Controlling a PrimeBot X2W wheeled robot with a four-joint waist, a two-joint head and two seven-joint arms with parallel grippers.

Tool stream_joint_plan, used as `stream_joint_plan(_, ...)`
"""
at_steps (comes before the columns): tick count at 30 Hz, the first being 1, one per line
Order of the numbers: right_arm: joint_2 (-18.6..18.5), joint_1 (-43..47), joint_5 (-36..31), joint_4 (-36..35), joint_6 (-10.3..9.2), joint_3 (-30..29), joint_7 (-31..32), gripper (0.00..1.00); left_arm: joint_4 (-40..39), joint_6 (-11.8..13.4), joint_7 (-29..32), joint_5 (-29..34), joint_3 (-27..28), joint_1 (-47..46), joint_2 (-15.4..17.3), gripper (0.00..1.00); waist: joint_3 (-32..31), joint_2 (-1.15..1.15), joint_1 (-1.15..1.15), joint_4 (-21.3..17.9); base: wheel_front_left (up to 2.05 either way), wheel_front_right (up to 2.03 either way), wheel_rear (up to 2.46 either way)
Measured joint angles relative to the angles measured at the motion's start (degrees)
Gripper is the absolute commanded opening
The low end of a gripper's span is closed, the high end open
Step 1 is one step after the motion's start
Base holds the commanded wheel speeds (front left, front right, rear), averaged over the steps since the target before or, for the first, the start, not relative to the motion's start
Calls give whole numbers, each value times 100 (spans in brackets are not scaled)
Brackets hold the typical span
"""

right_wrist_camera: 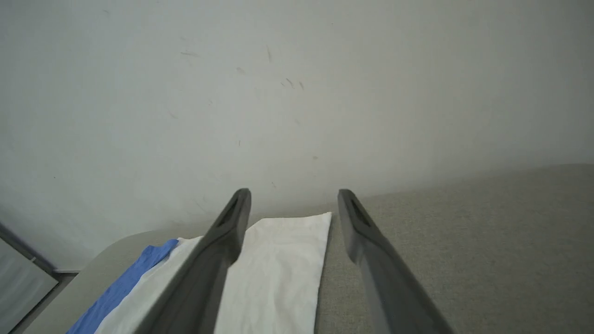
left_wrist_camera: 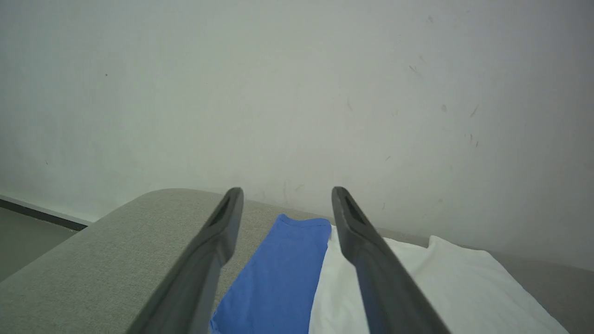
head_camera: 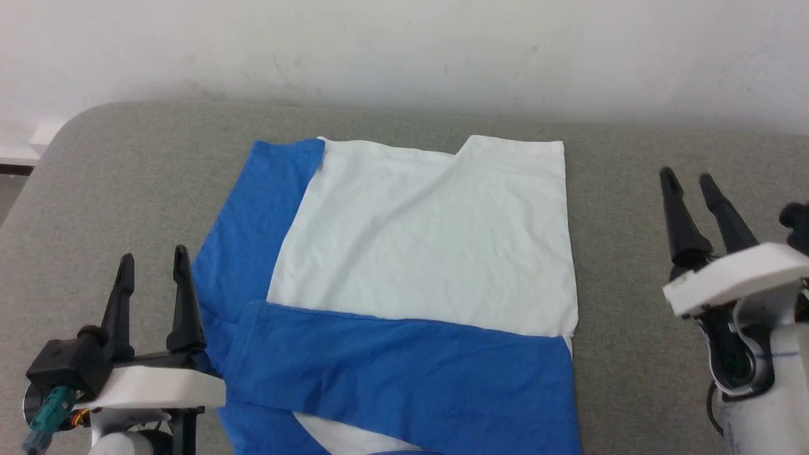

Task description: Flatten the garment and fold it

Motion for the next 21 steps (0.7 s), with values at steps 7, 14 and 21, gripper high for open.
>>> stream_joint_plan(7,316,783,-261,-1179,0,-1007,491,100,383,-108,530,-264,43,-791,294,100,250,0,0,-97,0,0,0)
stream_joint_plan(14,346,816,-227,-1798,0,-1167,845,100,1440,-348,1863,-631,66,-2767,978,100,769,0,1,-156,0,0,0)
stream_joint_plan(21,349,597,-151,-2049,0,-1173,928,100,2369,-480,3226,-638,-202,-4441,1502,100,1464,0,2,-273,0,0,0)
